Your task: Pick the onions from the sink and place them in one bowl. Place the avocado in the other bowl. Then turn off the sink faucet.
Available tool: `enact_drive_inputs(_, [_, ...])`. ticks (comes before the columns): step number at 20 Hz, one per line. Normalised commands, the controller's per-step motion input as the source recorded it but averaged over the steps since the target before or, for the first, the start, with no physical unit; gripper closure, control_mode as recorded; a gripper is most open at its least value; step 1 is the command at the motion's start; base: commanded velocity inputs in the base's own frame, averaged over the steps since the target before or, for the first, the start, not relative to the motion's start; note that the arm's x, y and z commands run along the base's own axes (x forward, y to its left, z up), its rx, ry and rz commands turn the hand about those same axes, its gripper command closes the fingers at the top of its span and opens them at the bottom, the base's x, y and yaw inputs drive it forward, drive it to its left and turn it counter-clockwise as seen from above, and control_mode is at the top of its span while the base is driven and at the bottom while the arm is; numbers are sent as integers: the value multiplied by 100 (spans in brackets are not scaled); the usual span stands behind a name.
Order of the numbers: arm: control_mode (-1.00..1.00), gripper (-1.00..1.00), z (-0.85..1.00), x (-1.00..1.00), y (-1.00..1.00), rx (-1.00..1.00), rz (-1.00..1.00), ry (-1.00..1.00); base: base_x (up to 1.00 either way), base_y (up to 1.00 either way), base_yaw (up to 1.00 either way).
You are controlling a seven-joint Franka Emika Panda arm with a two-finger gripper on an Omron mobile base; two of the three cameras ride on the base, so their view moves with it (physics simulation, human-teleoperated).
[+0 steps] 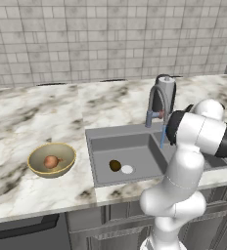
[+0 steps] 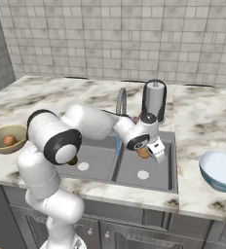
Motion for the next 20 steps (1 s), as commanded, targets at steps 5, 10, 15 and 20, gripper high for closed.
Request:
enact_drive_inputs(5, [-100,100,100,-61,0,0,-10,-9,0,0,0])
enact_drive_inputs(10, [-100,100,89,-76,0,0,-9,-13,0,0,0])
enact_drive_inputs(15, [-100,100,81,-79,5,0,-7,-11,0,0,0])
enact_drive_inputs(20, [-100,100,68,-69,35,0,-2,-4,0,0,0])
